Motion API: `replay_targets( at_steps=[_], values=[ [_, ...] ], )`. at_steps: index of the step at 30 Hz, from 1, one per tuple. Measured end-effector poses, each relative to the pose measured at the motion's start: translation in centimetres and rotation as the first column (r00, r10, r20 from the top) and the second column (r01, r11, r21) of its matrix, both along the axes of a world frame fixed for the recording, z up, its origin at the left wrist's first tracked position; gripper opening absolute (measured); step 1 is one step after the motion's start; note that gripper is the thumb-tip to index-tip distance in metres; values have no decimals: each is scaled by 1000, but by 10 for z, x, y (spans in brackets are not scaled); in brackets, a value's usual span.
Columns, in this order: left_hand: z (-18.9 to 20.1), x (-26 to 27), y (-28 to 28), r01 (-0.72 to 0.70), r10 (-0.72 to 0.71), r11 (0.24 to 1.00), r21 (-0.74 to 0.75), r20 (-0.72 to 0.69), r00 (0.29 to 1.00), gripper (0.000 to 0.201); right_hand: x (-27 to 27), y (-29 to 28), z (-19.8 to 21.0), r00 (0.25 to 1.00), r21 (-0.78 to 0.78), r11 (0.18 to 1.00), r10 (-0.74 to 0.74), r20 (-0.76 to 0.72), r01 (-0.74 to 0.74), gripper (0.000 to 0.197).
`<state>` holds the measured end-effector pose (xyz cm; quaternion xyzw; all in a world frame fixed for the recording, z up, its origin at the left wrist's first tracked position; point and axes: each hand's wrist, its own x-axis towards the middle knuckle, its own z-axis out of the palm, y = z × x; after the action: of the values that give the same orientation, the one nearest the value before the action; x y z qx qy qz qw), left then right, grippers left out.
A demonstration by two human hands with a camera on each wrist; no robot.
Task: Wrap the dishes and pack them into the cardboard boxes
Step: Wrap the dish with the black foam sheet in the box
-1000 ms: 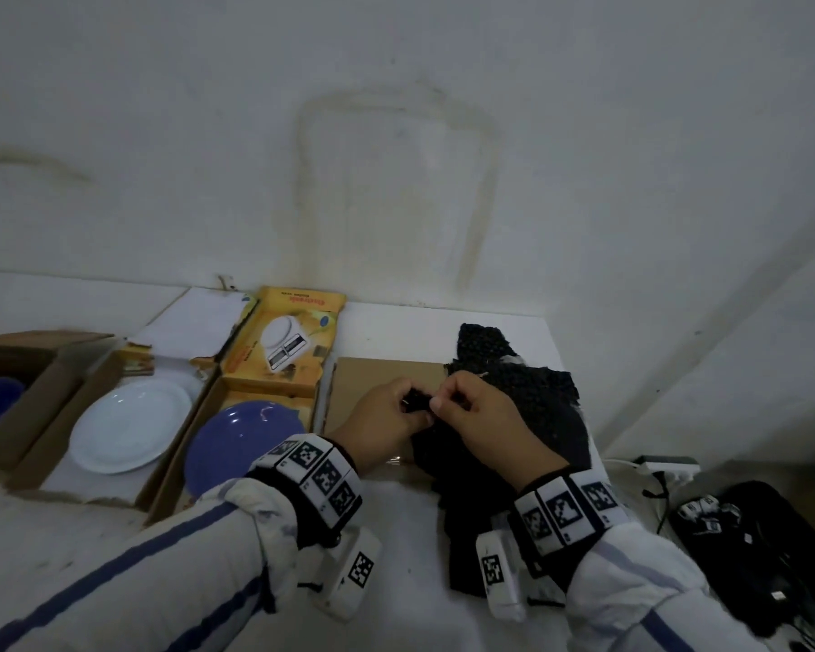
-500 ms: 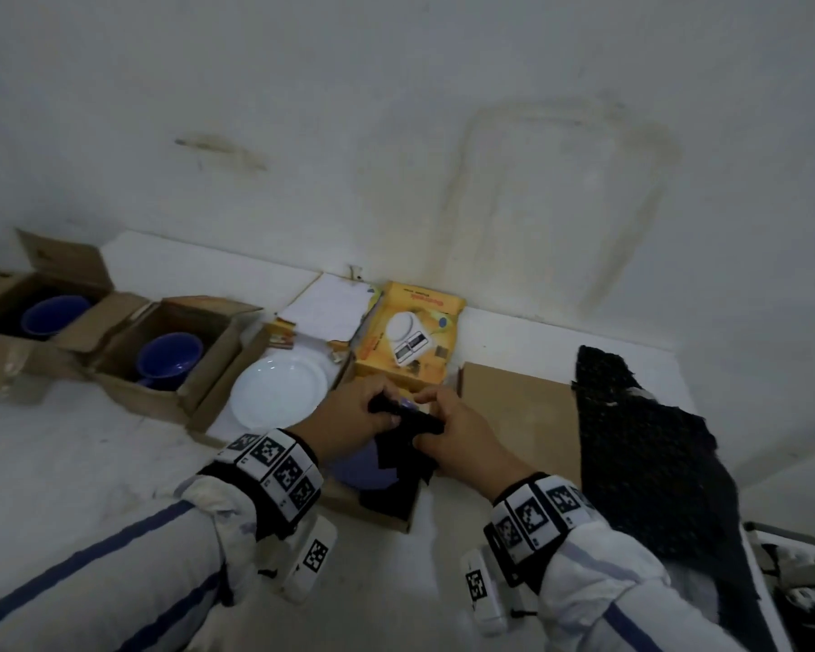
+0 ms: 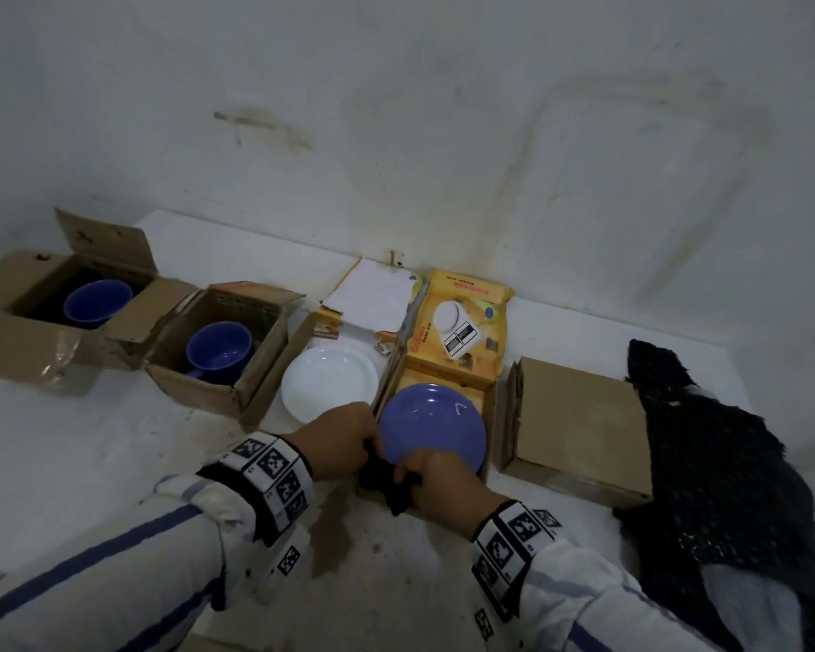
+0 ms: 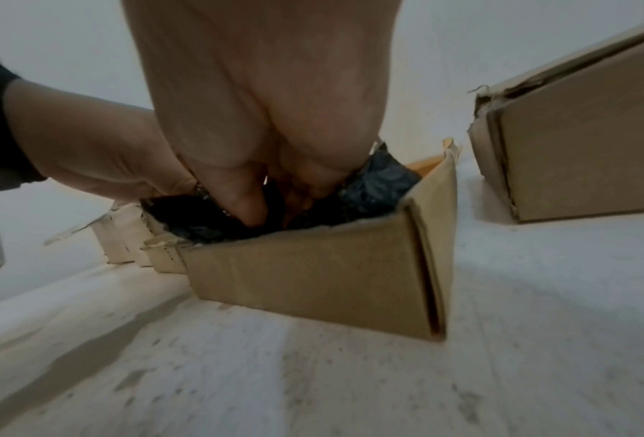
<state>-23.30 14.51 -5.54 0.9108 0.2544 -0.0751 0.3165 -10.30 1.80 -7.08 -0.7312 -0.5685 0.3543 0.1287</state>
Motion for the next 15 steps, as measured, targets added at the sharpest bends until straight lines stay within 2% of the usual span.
replay_targets(
  at_steps=[3,5,8,11,13,15],
  values=[
    [-10,3,1,102,-98,986,131,-36,995,18,-3,4,1,999,-15,999,40,10,-40,23],
    [-14,5,1,141,-129,970,198,-72,989,16,-4,6,3,999,-39,998,46,2,-46,25],
    [-20,9,3,192,-151,946,262,-171,974,18,-2,11,3,986,-104,985,146,76,-137,26],
    [-19,12,3,232,-168,928,291,-227,959,18,2,12,1,993,-56,996,78,89,-73,31],
    [-18,14,1,311,-226,890,335,-269,936,21,3,11,-2,989,-35,997,66,134,-62,27],
    [-17,17,-1,390,-261,828,403,-338,904,21,2,9,-4,981,-20,992,126,147,-125,25]
  ],
)
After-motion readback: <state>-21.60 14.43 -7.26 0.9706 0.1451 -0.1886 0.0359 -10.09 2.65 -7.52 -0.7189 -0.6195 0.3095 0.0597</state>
